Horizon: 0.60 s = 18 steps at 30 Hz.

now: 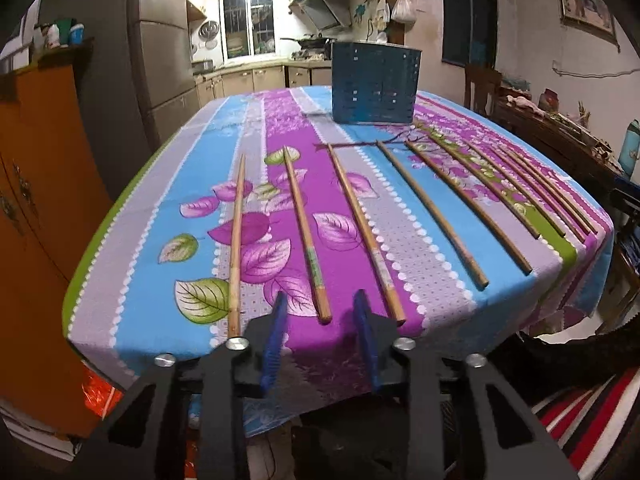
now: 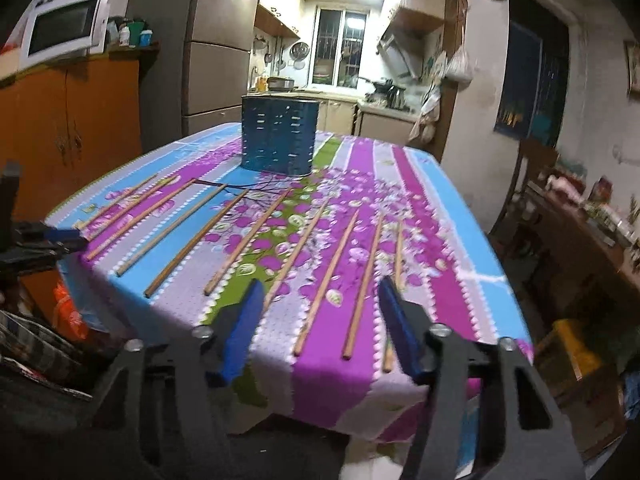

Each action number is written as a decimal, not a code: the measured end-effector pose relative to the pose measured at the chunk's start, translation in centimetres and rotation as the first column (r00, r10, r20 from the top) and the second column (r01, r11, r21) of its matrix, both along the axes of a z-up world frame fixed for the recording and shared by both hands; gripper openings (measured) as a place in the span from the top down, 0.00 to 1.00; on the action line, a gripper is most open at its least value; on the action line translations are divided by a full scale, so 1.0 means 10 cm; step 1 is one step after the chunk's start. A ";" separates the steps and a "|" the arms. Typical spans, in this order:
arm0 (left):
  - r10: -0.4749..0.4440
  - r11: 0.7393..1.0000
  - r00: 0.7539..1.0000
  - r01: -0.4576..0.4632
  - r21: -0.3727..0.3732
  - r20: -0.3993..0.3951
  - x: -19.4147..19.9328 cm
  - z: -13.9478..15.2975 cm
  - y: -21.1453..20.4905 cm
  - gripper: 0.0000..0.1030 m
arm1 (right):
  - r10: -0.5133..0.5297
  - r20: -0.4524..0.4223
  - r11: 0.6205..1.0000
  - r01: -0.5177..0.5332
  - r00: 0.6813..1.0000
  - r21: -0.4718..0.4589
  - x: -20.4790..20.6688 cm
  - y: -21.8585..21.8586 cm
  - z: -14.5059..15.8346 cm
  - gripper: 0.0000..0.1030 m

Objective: Organize utensils
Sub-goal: 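Close the left tool on one chopstick while the right tool grasps another chopstick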

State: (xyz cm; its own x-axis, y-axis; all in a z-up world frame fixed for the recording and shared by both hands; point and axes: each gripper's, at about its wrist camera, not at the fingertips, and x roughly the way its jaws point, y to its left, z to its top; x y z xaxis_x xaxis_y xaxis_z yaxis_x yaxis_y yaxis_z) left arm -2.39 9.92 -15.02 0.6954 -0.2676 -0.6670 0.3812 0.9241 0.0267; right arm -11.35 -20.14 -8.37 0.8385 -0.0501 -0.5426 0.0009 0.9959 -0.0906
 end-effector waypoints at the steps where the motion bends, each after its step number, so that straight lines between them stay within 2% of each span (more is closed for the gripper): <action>1: 0.000 1.000 1.000 0.000 0.000 -0.001 0.01 -0.01 0.00 0.73 | 0.004 -0.001 1.000 -0.004 1.000 0.012 0.00 0.00 -0.02 0.56; 4: 0.007 1.000 1.000 -0.007 0.003 0.015 0.00 -0.02 0.01 0.78 | 0.021 -0.011 0.999 -0.021 1.000 0.033 0.01 0.05 -0.03 0.69; 6: 0.012 1.000 1.000 -0.012 0.004 0.026 0.00 -0.02 0.00 0.84 | 0.041 -0.023 0.998 -0.040 0.999 0.044 0.03 0.10 -0.06 0.75; 10: 0.035 0.999 0.998 -0.035 -0.014 0.045 -0.04 -0.04 -0.01 0.87 | 0.039 -0.048 0.998 -0.036 0.998 0.048 0.07 0.17 -0.14 0.86; 12: 0.042 0.999 0.997 -0.041 -0.019 0.057 -0.06 -0.05 -0.02 0.90 | 0.008 -0.068 0.999 -0.005 0.998 0.042 0.09 0.17 -0.19 0.88; 18: 0.053 0.997 0.996 -0.049 -0.057 0.068 -0.07 -0.06 0.01 0.90 | -0.086 -0.097 0.996 0.082 0.992 -0.045 0.05 0.24 -0.38 0.91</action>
